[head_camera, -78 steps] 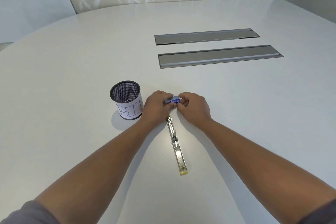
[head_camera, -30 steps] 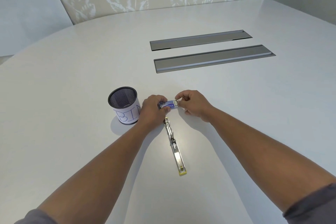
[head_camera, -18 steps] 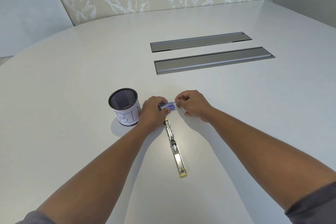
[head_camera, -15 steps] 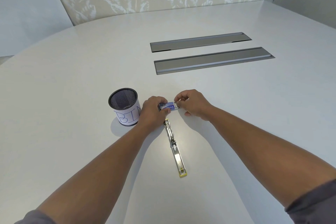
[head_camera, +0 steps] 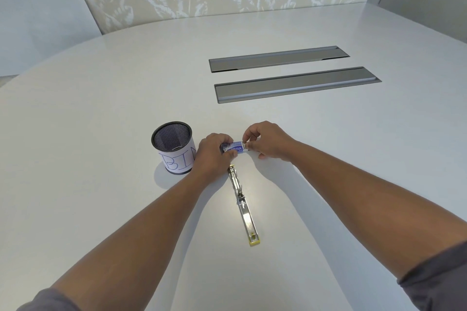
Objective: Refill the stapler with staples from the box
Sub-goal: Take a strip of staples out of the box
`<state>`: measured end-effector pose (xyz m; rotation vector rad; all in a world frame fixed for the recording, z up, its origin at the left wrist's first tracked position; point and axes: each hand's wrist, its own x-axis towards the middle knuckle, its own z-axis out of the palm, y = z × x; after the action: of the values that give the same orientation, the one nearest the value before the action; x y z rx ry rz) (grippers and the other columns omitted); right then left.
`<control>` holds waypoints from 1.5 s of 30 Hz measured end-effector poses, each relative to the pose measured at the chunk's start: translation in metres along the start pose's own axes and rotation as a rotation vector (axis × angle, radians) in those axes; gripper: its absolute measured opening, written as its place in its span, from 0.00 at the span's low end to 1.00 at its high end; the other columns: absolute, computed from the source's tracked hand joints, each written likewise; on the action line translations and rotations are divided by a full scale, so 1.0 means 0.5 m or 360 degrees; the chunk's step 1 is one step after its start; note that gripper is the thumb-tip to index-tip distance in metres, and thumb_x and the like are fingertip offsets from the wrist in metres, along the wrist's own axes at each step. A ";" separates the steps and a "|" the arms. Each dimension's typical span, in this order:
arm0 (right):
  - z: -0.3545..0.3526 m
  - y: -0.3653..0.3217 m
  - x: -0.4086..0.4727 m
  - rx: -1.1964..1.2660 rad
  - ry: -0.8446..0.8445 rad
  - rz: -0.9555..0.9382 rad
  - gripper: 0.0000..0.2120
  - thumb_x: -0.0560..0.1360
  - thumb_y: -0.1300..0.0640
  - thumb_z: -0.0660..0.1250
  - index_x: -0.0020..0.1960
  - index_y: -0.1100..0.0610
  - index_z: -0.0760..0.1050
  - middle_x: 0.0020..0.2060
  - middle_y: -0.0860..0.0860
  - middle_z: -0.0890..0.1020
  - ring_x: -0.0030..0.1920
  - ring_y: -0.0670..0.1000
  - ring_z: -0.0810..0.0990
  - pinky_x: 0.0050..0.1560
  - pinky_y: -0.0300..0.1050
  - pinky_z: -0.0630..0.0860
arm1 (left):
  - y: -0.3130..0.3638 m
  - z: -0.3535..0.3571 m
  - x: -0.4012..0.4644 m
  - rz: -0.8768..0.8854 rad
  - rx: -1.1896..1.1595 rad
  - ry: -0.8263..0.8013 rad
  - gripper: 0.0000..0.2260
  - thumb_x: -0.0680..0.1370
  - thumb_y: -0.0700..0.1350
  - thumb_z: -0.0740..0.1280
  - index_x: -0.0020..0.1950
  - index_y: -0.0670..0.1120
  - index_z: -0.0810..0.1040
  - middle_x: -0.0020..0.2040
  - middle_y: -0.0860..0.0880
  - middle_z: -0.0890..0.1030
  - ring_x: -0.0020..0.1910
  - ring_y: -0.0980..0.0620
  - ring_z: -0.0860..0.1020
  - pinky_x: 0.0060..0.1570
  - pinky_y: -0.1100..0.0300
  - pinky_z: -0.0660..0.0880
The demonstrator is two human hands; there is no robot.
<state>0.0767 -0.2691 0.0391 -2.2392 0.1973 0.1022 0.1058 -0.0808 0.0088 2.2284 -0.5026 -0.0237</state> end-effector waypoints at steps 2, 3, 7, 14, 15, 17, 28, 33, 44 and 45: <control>-0.001 0.000 0.000 -0.0026 0.0002 -0.0008 0.04 0.75 0.60 0.72 0.46 0.52 0.82 0.42 0.50 0.80 0.37 0.48 0.78 0.29 0.37 0.78 | 0.002 -0.001 -0.001 -0.0011 -0.0024 -0.0002 0.11 0.74 0.42 0.75 0.56 0.48 0.82 0.49 0.53 0.75 0.52 0.49 0.76 0.50 0.56 0.72; -0.001 0.000 0.000 -0.0032 0.0005 -0.0010 0.04 0.75 0.61 0.72 0.46 0.52 0.82 0.43 0.50 0.80 0.37 0.48 0.78 0.29 0.37 0.78 | 0.002 -0.001 -0.002 -0.0016 -0.0035 -0.0001 0.11 0.74 0.42 0.75 0.56 0.47 0.82 0.49 0.53 0.75 0.52 0.49 0.76 0.51 0.56 0.73; -0.002 -0.003 0.001 -0.0060 0.0002 -0.0017 0.04 0.75 0.61 0.72 0.47 0.53 0.83 0.43 0.50 0.80 0.37 0.47 0.78 0.30 0.39 0.79 | 0.004 -0.001 -0.002 -0.0010 -0.0016 0.0004 0.11 0.74 0.42 0.75 0.56 0.47 0.82 0.50 0.52 0.76 0.53 0.49 0.75 0.50 0.58 0.70; -0.007 -0.005 -0.004 -0.0060 -0.0011 -0.0003 0.04 0.75 0.61 0.72 0.48 0.54 0.83 0.43 0.51 0.81 0.38 0.49 0.79 0.36 0.45 0.84 | 0.004 -0.002 -0.003 -0.0017 -0.0030 0.0009 0.11 0.74 0.42 0.75 0.56 0.47 0.82 0.50 0.52 0.76 0.53 0.49 0.75 0.49 0.59 0.69; -0.008 -0.007 -0.005 -0.0071 -0.0016 -0.0004 0.05 0.75 0.61 0.72 0.48 0.54 0.84 0.43 0.51 0.81 0.38 0.49 0.79 0.36 0.45 0.84 | 0.003 -0.002 -0.004 -0.0018 -0.0031 0.0006 0.11 0.74 0.42 0.75 0.56 0.47 0.82 0.50 0.52 0.76 0.53 0.49 0.75 0.49 0.59 0.69; -0.010 -0.011 -0.005 -0.0105 -0.0030 -0.0009 0.05 0.75 0.61 0.72 0.49 0.54 0.84 0.43 0.51 0.80 0.39 0.49 0.79 0.36 0.44 0.84 | 0.002 -0.002 -0.003 -0.0013 -0.0021 0.0002 0.11 0.74 0.42 0.75 0.56 0.47 0.82 0.50 0.52 0.76 0.53 0.49 0.75 0.50 0.59 0.69; -0.019 -0.039 0.001 -0.0414 -0.0143 -0.0085 0.04 0.76 0.62 0.71 0.50 0.57 0.81 0.50 0.52 0.81 0.40 0.57 0.85 0.42 0.51 0.84 | 0.003 -0.002 -0.001 0.0009 -0.0013 -0.0008 0.11 0.74 0.41 0.75 0.55 0.46 0.82 0.49 0.50 0.77 0.52 0.47 0.76 0.52 0.55 0.73; -0.018 -0.032 0.001 -0.0420 -0.0067 -0.0149 0.04 0.73 0.60 0.73 0.45 0.53 0.79 0.45 0.49 0.80 0.35 0.46 0.78 0.30 0.36 0.71 | 0.002 -0.001 -0.001 0.0007 -0.0008 -0.0002 0.10 0.74 0.41 0.75 0.55 0.46 0.82 0.49 0.50 0.77 0.53 0.47 0.76 0.52 0.56 0.71; -0.023 -0.025 -0.007 -0.0302 -0.0092 -0.0230 0.04 0.71 0.59 0.75 0.41 0.52 0.82 0.27 0.35 0.78 0.28 0.36 0.74 0.29 0.28 0.66 | -0.003 0.002 0.001 -0.0022 -0.0008 0.0003 0.12 0.74 0.42 0.75 0.56 0.47 0.82 0.50 0.52 0.77 0.52 0.50 0.75 0.49 0.60 0.67; -0.022 -0.022 -0.007 -0.0290 -0.0086 -0.0236 0.05 0.71 0.60 0.75 0.40 0.51 0.82 0.28 0.37 0.79 0.29 0.37 0.73 0.31 0.31 0.67 | -0.003 0.002 0.000 -0.0020 -0.0005 0.0004 0.12 0.74 0.42 0.75 0.56 0.47 0.82 0.50 0.52 0.76 0.52 0.50 0.75 0.48 0.60 0.67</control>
<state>0.0754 -0.2704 0.0548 -2.4210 -0.0085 0.1038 0.1063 -0.0808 0.0073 2.2285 -0.4865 -0.0283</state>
